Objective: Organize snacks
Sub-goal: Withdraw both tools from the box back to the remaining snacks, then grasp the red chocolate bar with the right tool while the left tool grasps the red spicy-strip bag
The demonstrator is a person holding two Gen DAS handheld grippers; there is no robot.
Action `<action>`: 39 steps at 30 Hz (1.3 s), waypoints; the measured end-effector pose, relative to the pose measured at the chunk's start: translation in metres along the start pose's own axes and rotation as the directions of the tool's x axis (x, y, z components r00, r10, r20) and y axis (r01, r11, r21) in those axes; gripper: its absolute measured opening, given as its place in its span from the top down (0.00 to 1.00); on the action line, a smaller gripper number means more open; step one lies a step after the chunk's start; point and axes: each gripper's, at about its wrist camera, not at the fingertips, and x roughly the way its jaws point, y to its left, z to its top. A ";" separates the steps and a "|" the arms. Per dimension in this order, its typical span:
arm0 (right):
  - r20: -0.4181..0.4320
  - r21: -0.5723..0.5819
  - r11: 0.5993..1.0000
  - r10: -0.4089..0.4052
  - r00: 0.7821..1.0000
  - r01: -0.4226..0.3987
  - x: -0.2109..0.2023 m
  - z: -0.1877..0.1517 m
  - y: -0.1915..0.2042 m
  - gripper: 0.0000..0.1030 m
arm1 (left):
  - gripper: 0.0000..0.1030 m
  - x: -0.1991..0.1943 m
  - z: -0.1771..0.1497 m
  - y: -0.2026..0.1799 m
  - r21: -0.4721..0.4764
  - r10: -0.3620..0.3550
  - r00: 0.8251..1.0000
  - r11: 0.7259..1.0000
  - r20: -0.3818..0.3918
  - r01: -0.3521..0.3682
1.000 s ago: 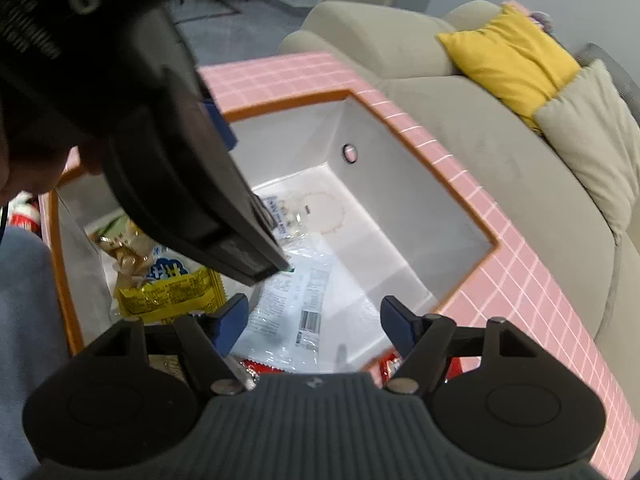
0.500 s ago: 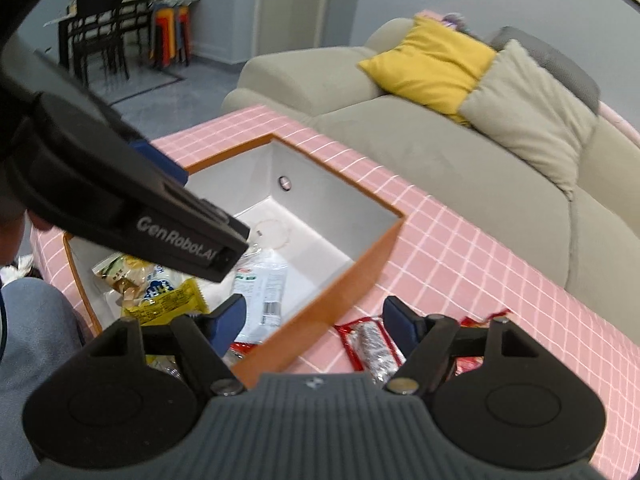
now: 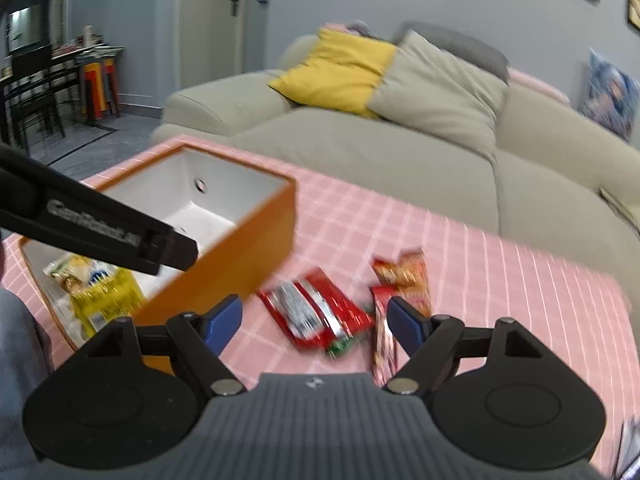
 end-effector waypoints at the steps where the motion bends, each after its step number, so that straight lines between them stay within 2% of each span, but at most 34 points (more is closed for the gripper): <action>1: -0.008 0.012 1.000 -0.008 1.000 0.008 0.000 -0.005 -0.004 0.26 | 0.29 0.001 -0.003 -0.005 0.004 -0.009 1.000 1.000 -0.001 0.009; 5: -0.032 0.030 0.998 -0.051 0.998 0.052 0.004 -0.024 -0.016 0.26 | 0.29 0.006 -0.012 -0.024 0.020 -0.064 0.998 0.998 -0.007 0.064; 10: -0.077 0.040 0.998 -0.047 0.996 0.050 0.013 -0.043 -0.034 0.26 | 0.33 0.017 -0.019 -0.051 0.081 -0.108 0.994 0.991 -0.032 0.111; 16: -0.120 0.038 0.998 -0.044 0.992 0.049 0.029 -0.055 -0.056 0.26 | 0.35 0.040 -0.018 -0.060 0.054 -0.142 0.987 0.988 -0.074 0.146; 21: -0.141 0.029 0.999 -0.027 0.990 0.031 0.051 -0.052 -0.067 0.29 | 0.35 0.063 -0.008 -0.062 0.086 -0.109 0.988 0.989 -0.105 0.118; 28: -0.168 -0.053 0.998 0.009 0.986 -0.018 0.086 -0.043 -0.068 0.44 | 0.35 0.101 0.006 -0.061 0.152 -0.022 0.989 0.987 -0.148 0.045; 34: -0.199 -0.096 0.994 0.037 0.979 -0.057 0.114 -0.041 -0.069 0.53 | 0.35 0.135 0.011 -0.067 0.217 0.039 0.980 0.976 -0.196 0.005; 39: -0.223 -0.092 0.992 0.058 0.973 -0.081 0.131 -0.042 -0.074 0.54 | 0.31 0.156 0.010 -0.074 0.271 0.057 0.968 0.963 -0.245 0.011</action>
